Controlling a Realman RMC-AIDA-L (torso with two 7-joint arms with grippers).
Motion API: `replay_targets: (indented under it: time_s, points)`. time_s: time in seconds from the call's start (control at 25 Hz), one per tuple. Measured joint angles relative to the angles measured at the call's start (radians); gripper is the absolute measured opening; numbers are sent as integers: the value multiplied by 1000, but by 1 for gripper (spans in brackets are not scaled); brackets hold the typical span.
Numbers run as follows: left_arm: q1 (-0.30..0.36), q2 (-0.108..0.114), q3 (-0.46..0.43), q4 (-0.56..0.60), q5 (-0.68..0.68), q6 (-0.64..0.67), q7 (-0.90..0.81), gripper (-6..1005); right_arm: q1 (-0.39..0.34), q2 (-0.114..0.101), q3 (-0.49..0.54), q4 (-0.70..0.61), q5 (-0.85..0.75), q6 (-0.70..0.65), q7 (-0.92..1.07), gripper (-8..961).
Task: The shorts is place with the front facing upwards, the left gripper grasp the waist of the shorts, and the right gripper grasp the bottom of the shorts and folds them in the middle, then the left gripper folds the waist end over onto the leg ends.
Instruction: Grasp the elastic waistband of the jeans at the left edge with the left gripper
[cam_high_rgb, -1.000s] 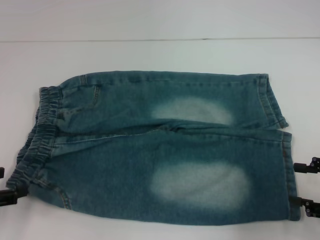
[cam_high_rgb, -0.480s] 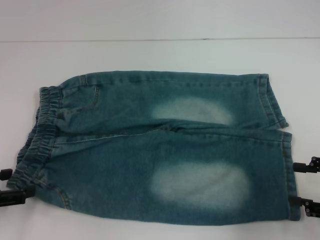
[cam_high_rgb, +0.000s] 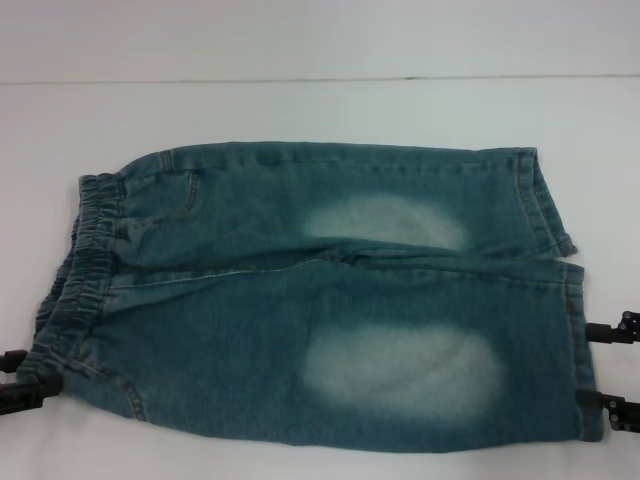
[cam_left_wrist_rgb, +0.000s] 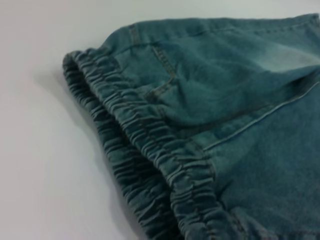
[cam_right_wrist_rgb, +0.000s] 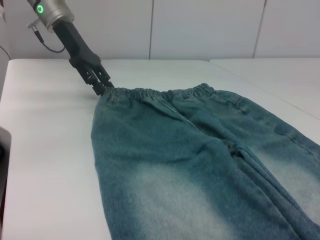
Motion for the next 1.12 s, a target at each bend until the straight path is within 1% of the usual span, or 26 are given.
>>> replay_targets:
  time_s: [0.32,0.68,1.0,1.12]
  points:
    - [-20,0,3,-4,30,-18,-16,644,1,0,0,0,0,0,1,707]
    - [-24,-1,56,-6,34,10,-13,578,3,2,5,0,0,0,2,707]
    - [-26,3,58,-1,11,16,-9,347,3,7,14,-2,0,1,1,707]
    - [-33,3,61,-6,11,15,-15,230,3,7,23,-3,0,1,1,707]
